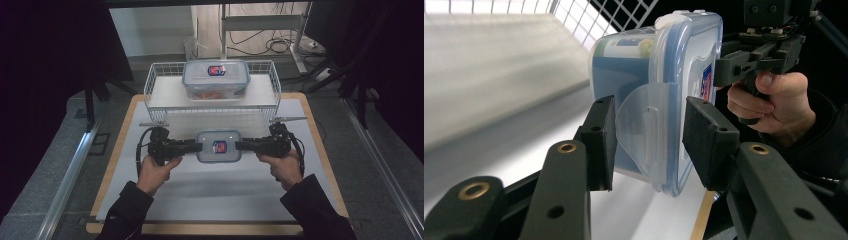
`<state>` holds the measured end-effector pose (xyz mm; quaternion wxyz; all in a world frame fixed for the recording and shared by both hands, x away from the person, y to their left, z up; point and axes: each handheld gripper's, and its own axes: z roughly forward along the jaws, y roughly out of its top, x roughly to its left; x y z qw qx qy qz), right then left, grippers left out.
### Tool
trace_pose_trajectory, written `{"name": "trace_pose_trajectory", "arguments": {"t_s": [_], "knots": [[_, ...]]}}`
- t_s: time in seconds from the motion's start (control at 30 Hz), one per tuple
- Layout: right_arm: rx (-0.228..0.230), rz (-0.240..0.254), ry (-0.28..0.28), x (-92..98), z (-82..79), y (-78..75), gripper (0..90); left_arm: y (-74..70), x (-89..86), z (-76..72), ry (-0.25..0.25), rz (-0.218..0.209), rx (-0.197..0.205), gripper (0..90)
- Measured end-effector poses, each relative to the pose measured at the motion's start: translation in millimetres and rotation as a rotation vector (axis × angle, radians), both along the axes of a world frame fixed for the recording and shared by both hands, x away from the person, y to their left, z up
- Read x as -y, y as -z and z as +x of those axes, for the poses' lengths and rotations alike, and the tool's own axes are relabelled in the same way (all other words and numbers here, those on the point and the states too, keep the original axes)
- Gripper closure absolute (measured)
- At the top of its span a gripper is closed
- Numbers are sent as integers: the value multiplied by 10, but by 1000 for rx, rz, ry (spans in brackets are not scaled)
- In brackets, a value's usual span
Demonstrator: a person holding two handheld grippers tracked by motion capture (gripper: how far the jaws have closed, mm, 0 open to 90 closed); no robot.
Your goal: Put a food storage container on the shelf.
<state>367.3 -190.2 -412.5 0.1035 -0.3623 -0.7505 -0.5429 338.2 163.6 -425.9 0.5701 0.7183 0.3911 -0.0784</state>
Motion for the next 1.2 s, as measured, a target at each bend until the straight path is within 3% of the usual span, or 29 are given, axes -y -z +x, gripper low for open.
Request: {"name": "trace_pose_trajectory", "arguments": {"t_s": [0.3,0.5,0.9,1.2], "knots": [[26,16,-1,-52,144,-292,583,-332,-50,133,-10,3,25,577],[41,27,8,-89,238,-520,583,-578,-102,258,-18,-18,43,578],[83,46,24,-198,539,-1100,583,-1146,-219,585,-29,-42,69,580],[86,59,55,-227,838,-1347,581,-1355,-222,910,-38,-53,59,579]]}}
